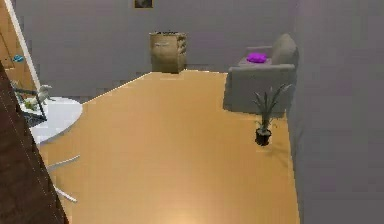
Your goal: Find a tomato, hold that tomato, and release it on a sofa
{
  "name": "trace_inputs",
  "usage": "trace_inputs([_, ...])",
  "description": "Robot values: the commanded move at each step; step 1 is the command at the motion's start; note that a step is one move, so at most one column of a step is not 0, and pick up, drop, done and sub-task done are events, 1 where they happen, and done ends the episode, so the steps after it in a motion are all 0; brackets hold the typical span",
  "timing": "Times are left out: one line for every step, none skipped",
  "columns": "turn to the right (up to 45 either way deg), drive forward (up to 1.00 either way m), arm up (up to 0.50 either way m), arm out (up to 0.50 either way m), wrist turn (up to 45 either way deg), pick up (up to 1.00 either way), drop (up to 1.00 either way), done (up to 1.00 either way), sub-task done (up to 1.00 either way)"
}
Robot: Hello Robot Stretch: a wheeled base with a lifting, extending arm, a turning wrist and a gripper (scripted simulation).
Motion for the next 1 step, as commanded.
trace_inputs([0.0, 1.0, 0.0, 0.0, 0.0, 0.0, 0.0, 0.0, 0.0])
